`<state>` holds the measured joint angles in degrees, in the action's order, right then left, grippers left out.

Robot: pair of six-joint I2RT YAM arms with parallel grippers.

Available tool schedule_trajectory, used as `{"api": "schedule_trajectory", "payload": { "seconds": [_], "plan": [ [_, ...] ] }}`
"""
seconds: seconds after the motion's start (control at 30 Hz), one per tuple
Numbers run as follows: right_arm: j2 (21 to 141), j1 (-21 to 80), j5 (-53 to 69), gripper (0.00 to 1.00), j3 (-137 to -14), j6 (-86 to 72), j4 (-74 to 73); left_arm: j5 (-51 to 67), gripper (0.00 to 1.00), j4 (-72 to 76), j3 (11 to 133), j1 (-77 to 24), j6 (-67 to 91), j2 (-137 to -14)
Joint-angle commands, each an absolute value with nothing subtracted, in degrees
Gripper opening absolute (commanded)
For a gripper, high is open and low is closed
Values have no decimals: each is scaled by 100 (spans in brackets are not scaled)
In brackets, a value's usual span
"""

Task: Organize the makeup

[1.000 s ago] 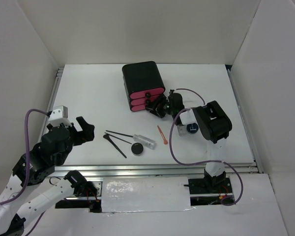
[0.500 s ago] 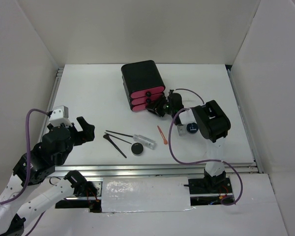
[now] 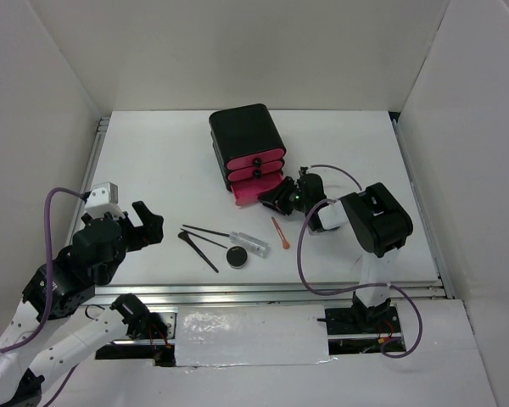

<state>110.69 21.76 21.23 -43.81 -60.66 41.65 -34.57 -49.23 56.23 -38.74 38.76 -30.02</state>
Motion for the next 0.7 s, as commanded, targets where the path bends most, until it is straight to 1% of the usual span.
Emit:
{"api": "schedule_trajectory", "payload": {
  "seconds": [0.0, 0.07, 0.1, 0.13, 0.17, 0.2, 0.23, 0.27, 0.43, 0.53, 0.6, 0.63, 0.67],
  "plan": [
    [10417, 2171, 2013, 28, -4070, -5907, 4518, -3463, 99, -4720, 5607, -3902, 3727, -3015],
    [10266, 2171, 2021, 36, -3947, -5828, 4465, -3480, 99, -4728, 5607, -3902, 3735, -3023],
    [10170, 2171, 2082, 41, -3946, -5792, 4369, -3480, 99, -4729, 5607, -3902, 3735, -3006],
    [10143, 2180, 2109, 54, -3964, -5670, 4307, -3480, 99, -4720, 5616, -3902, 3735, -3006],
    [10099, 2171, 2153, 61, -4025, -5617, 4133, -3472, 99, -4711, 5608, -3902, 3735, -2988],
    [10073, 2188, 2214, 82, -4069, -5486, 4053, -3480, 99, -4720, 5616, -3902, 3735, -2988],
    [10037, 2197, 2241, 93, -4095, -5423, 3973, -3489, 99, -4720, 5608, -3902, 3744, -2980],
    [9915, 2197, 2276, 100, -4139, -5353, 3816, -3498, 99, -4737, 5607, -3902, 3753, -2979],
    [9327, 2390, 2259, 100, -4131, -4809, 3262, -3498, 99, -4729, 5599, -3902, 3753, -2944],
    [8694, 2618, 2040, 100, -4122, -4229, 2569, -3481, 99, -4720, 5599, -3902, 3744, -2953],
    [8307, 3109, 1392, 100, -4481, -3465, 1280, -3472, 99, -4720, 5607, -3902, 3735, -2971],
    [8245, 3320, 1023, 100, -4883, -3228, 726, -3472, 99, -4720, 5607, -3902, 3735, -2997],
    [8288, 3740, 341, 100, -5113, -2808, -297, -3480, 99, -4728, 5616, -3902, 3744, -2997]
  ]
}}
